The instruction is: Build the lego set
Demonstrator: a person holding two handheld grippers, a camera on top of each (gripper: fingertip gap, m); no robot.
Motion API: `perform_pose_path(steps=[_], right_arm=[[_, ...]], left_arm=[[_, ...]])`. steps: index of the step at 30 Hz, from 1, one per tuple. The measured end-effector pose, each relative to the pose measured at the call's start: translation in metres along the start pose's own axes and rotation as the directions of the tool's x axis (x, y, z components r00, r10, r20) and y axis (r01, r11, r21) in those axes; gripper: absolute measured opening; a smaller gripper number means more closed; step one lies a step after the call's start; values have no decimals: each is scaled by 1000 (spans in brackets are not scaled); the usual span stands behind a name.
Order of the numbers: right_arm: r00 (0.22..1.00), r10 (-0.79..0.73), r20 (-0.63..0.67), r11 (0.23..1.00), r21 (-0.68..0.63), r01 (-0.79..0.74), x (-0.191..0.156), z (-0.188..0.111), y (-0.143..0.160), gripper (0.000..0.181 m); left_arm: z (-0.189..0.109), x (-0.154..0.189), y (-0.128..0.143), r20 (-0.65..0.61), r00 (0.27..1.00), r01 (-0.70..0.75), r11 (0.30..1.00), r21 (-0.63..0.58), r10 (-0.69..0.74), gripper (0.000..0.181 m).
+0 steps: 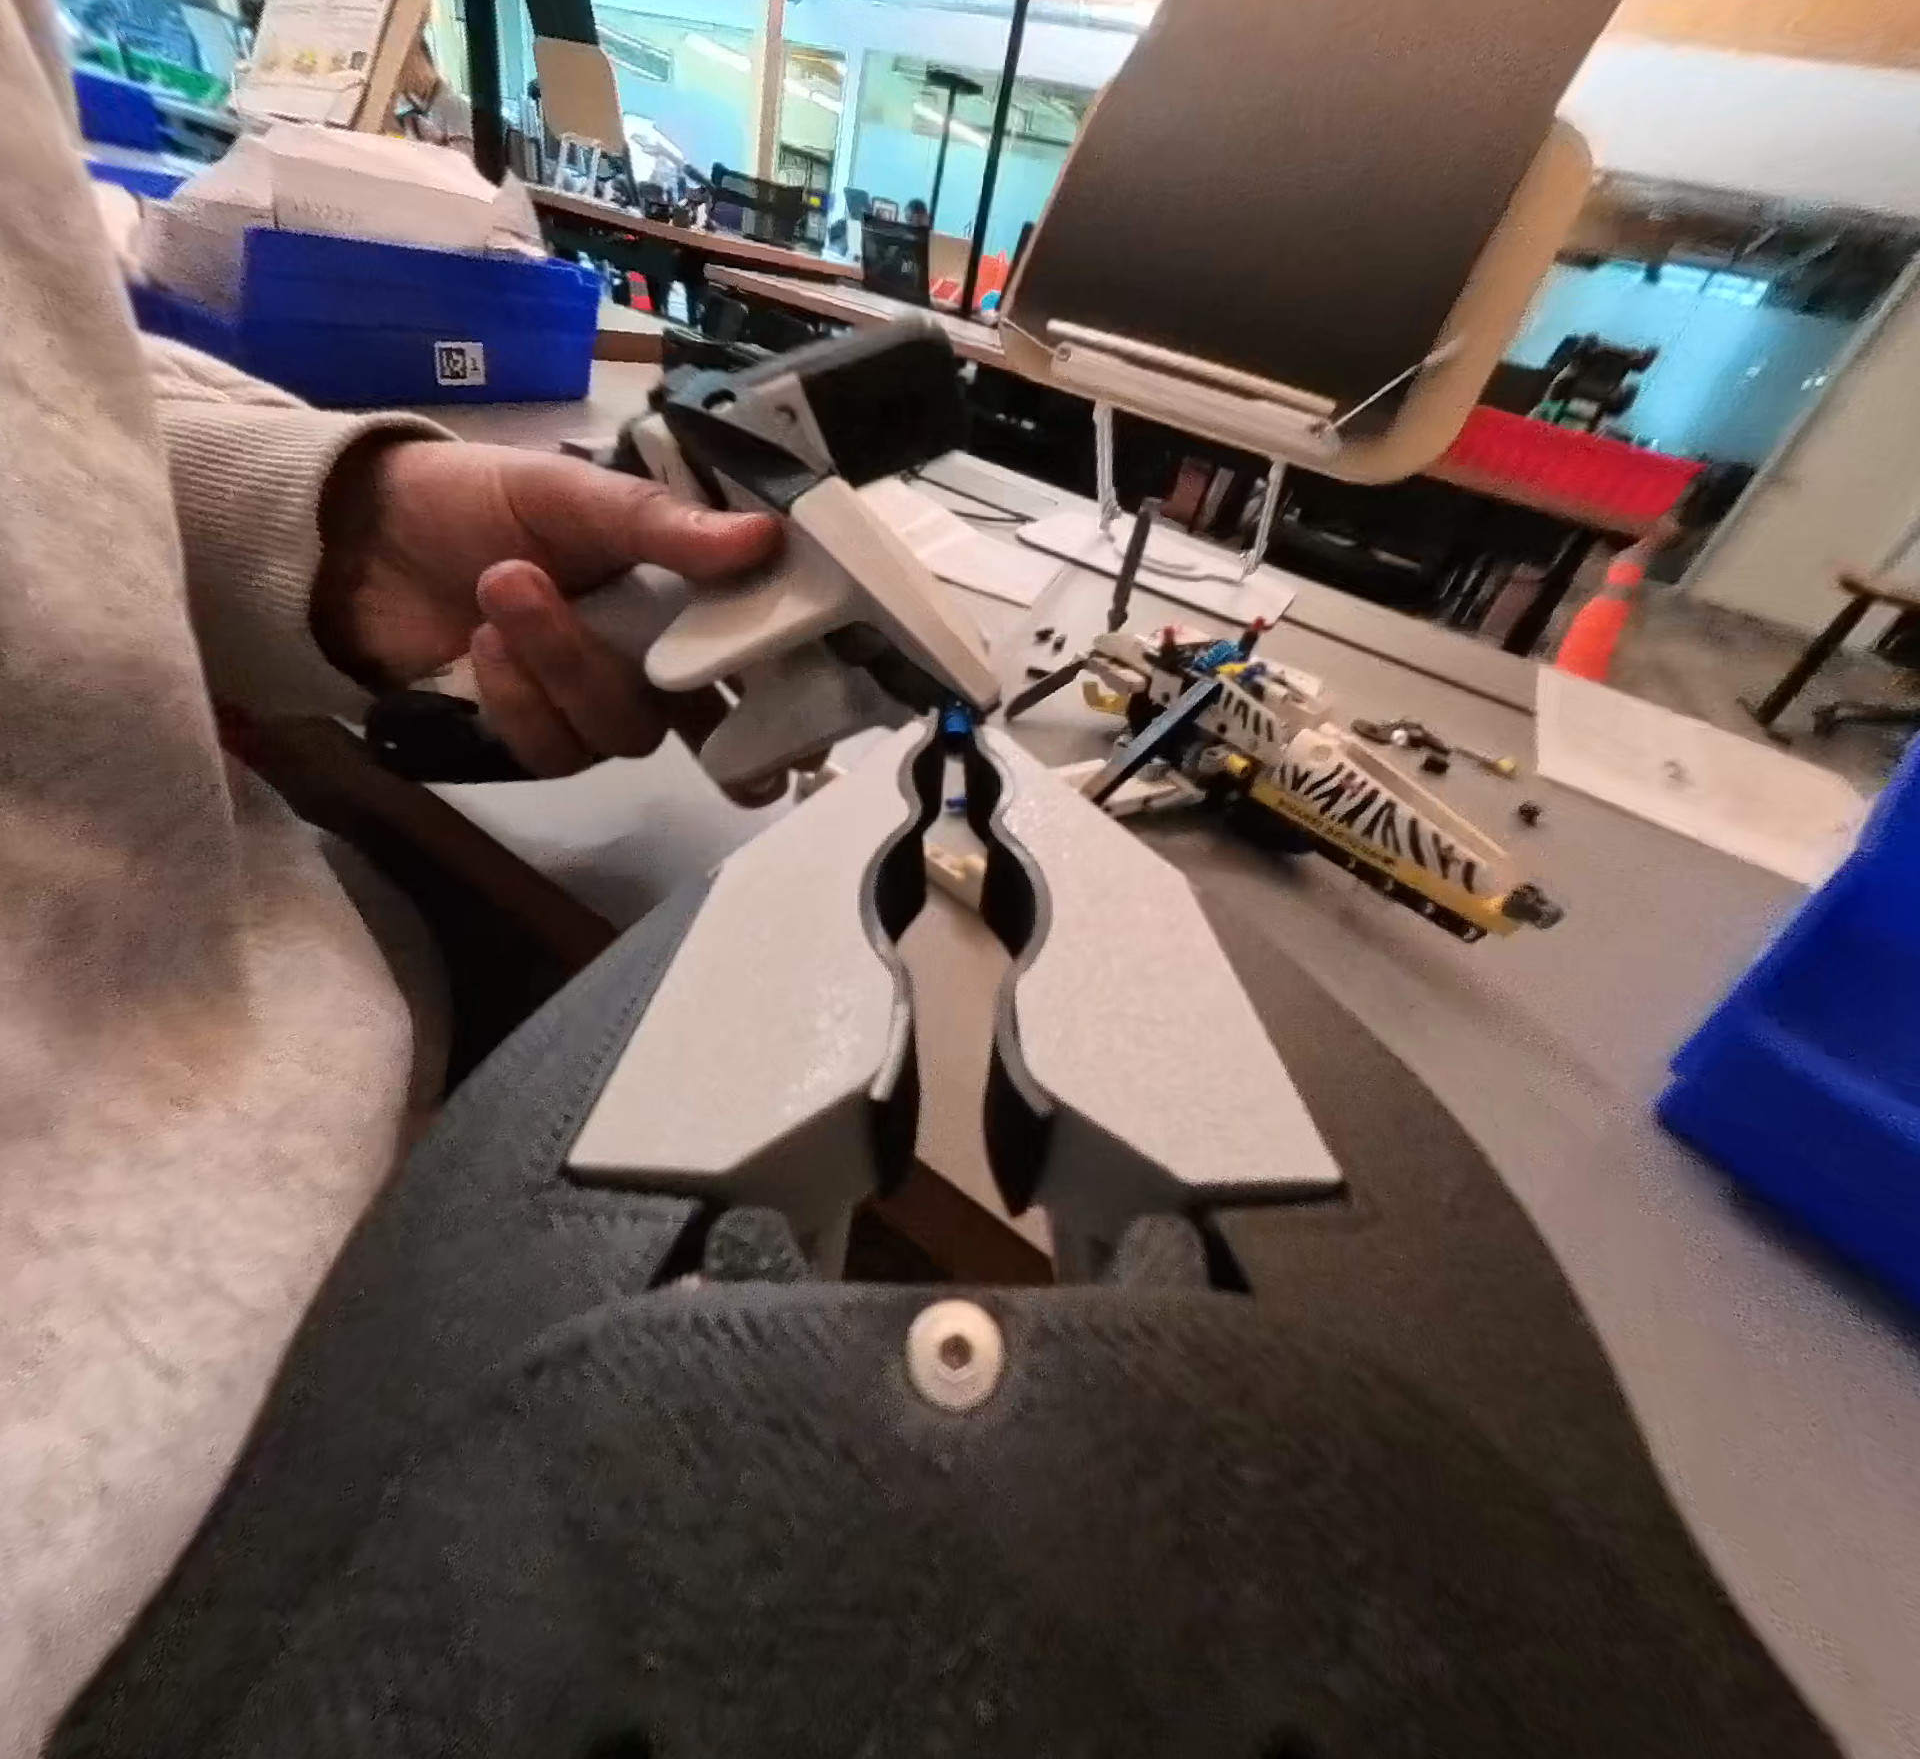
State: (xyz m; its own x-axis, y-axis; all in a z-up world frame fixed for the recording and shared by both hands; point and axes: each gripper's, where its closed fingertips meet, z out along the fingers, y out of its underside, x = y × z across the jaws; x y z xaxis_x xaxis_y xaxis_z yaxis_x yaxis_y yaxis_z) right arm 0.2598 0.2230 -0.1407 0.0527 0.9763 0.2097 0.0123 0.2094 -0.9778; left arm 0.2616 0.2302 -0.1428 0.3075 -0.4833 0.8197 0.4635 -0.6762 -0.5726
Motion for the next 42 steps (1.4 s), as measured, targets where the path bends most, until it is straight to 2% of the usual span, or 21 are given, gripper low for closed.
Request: perform_pose_path(steps=[1,3,5,7,9,13,14,16,20,27,33,37,42], right_arm=[[1000,17,-8,1000,-7,-17,3,0,3,2],[997,72,-12,996,-45,-72,8,2,15,2],[992,122,-13,987,-100,-123,13,7,31,2],[992,127,-19,976,-175,-128,16,13,46,2],[997,68,-33,959,-275,-75,20,18,60,3],[999,-16,29,925,-380,26,21,30,69,3],[998,-25,52,921,-387,43,20,34,69,3],[994,-27,103,911,-407,67,18,43,73,3],[983,44,177,840,-539,60,19,46,101,3],[925,231,301,866,-497,-54,4,47,89,3],[902,267,340,866,-495,-69,0,45,91,3],[881,293,372,851,-521,-63,-1,43,94,3],[860,256,442,823,-567,47,-4,40,102,3]], left_arm=[[-6,-6,-4,68,994,-85,996,-4,85,14],[-20,-26,-9,260,922,-275,958,-75,286,28],[-35,-55,-12,442,744,-438,865,-244,501,38],[-45,-77,-9,503,583,-485,770,-415,638,39],[-44,-91,-1,489,538,-458,726,-514,686,41],[-44,-116,13,445,533,-371,671,-642,720,42],[-45,-120,14,440,525,-361,659,-660,729,36],[-44,-120,13,409,525,-387,637,-666,746,8],[-45,-115,21,319,560,-424,596,-682,764,8],[-47,-107,31,134,563,-519,475,-711,815,8],[-46,-107,31,79,608,-521,472,-711,790,8],[-47,-107,32,52,612,-530,458,-713,789,8],[-47,-105,33,25,617,-539,445,-715,787,8]])
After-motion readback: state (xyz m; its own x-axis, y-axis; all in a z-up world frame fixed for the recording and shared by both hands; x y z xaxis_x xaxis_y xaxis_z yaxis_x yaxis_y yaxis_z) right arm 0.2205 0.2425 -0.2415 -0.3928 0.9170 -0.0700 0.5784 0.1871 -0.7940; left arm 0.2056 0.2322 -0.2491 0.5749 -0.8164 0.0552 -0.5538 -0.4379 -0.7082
